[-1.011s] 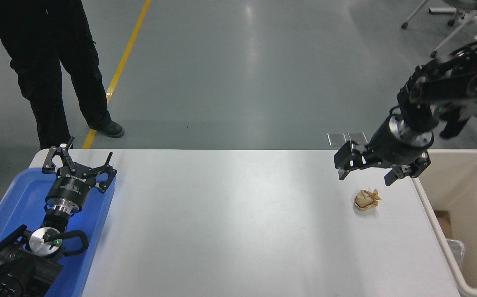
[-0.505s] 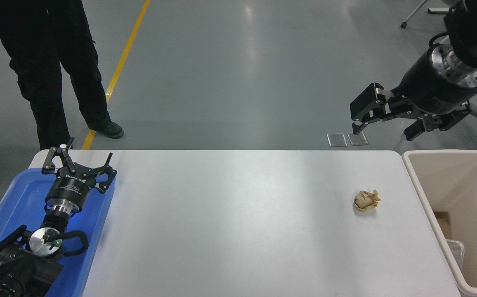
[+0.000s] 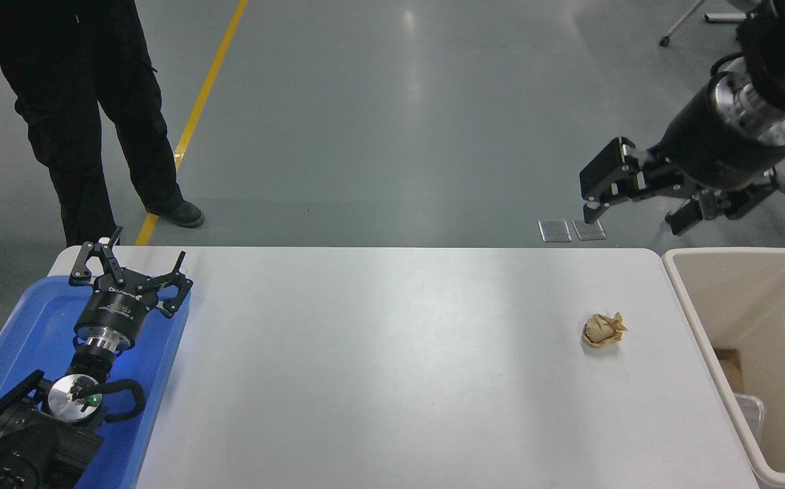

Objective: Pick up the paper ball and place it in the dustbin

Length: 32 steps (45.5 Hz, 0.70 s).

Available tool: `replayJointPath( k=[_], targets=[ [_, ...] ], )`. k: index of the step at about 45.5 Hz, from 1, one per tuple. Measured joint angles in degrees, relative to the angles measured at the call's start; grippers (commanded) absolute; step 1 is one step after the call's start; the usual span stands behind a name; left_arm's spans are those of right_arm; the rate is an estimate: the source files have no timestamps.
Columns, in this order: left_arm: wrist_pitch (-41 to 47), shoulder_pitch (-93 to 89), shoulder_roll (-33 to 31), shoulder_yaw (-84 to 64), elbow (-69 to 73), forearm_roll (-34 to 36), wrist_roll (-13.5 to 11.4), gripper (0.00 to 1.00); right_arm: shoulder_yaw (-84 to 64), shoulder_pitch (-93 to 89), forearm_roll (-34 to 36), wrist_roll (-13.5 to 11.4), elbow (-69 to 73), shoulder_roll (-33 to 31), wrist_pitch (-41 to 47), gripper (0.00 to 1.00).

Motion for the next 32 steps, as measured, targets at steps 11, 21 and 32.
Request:
replayJointPath(
  k=[11,21,32],
  targets=[
    [0.00,0.00,-0.01,0.00,0.00,0.00,-0.06,0.99,0.43,-17.73,0.13,-0.03,-7.39,2.10,-16.13,1.00],
    [0.00,-0.01,-0.01,0.00,-0.02,0.00,-0.06,0.99,2.22,-33.85,2.63,-0.21,-19.23,5.37,-22.56,1.00],
    [0.00,-0.04,-0.01,0.03,-0.06,0.00,0.02,0.99,3.72,-46.87,9.26,-0.45,-32.34,8.44,-24.92,1.00]
  ],
)
